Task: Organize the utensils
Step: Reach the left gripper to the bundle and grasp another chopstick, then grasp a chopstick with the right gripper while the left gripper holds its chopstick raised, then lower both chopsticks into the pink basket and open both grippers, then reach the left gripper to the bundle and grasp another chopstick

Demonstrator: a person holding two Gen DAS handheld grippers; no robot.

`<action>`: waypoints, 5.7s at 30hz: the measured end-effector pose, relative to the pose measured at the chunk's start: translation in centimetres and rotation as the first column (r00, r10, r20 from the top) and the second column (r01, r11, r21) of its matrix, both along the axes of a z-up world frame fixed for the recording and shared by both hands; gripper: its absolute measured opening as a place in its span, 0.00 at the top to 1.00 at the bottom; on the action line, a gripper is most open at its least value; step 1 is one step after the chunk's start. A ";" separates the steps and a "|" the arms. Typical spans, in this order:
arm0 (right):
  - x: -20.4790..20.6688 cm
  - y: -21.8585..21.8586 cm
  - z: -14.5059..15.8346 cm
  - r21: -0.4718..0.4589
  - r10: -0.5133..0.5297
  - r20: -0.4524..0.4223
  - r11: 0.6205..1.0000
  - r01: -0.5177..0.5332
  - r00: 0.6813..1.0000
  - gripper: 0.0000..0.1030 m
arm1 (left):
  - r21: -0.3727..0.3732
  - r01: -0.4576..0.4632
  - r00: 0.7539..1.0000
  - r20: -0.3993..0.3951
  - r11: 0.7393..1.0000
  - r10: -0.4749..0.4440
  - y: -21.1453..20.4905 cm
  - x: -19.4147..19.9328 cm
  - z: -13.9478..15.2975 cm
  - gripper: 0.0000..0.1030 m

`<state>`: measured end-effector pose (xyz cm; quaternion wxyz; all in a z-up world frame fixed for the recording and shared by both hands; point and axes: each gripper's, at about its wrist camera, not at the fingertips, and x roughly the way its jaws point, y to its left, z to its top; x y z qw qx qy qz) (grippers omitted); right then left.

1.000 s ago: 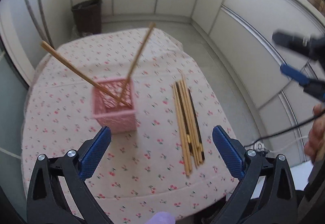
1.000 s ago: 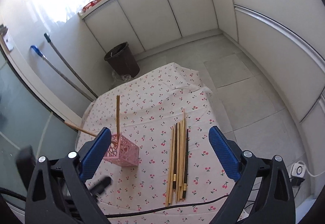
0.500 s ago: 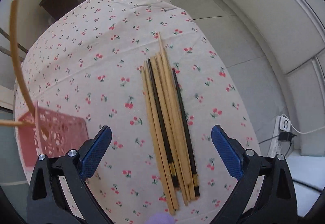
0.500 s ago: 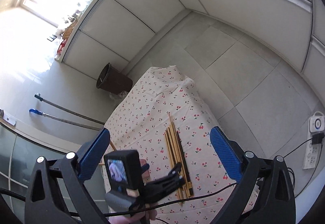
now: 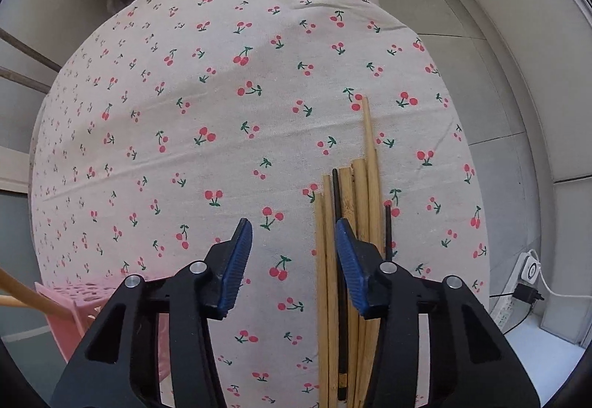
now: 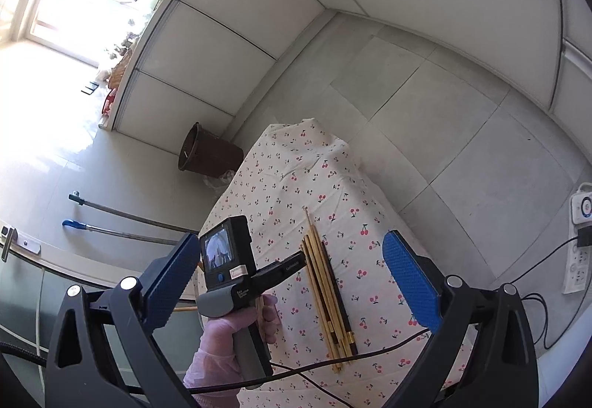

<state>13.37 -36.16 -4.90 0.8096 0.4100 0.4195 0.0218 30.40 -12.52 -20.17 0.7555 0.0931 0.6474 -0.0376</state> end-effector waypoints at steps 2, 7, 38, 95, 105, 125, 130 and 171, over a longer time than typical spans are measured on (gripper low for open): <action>0.1 0.4 -0.1 -0.009 0.011 -0.006 1.000 -0.011 1.000 0.07 | 0.005 -0.005 1.000 -0.009 1.000 0.005 0.1 0.6 -0.6 0.59; 0.4 0.8 -0.3 -0.022 0.029 -0.020 0.999 -0.030 0.999 0.07 | 0.021 -0.005 1.000 -0.003 1.000 0.005 0.0 0.8 -1.5 0.62; 14.5 10.0 -14.4 -0.283 0.103 -0.277 0.942 -0.183 0.955 0.15 | -0.234 0.184 0.939 0.330 0.955 -0.100 7.7 -19.2 8.2 0.96; -2.7 20.1 12.5 -0.445 0.372 0.357 0.874 -0.194 0.857 0.94 | -0.385 -0.003 0.621 0.723 0.923 0.303 18.3 -19.1 25.4 0.95; -0.8 21.7 11.1 -0.441 0.397 0.323 0.866 -0.235 0.859 0.94 | -0.466 -0.118 0.647 0.634 0.877 0.423 21.5 -17.7 22.8 0.80; 3.8 28.2 5.6 -0.449 0.421 0.215 0.844 -0.293 0.881 0.64 | -0.473 -0.144 0.676 0.595 0.869 0.436 22.9 -18.9 22.4 0.67; 1.9 28.6 5.7 -0.519 0.450 0.199 0.802 -0.296 0.871 0.55 | -0.446 -0.134 0.682 0.606 0.885 0.409 22.3 -19.3 22.3 0.59; -2.5 3.5 0.2 0.061 0.050 0.020 0.997 -0.051 0.999 0.08 | -0.223 0.244 0.970 0.061 0.944 -0.236 -1.7 -14.5 0.1 0.08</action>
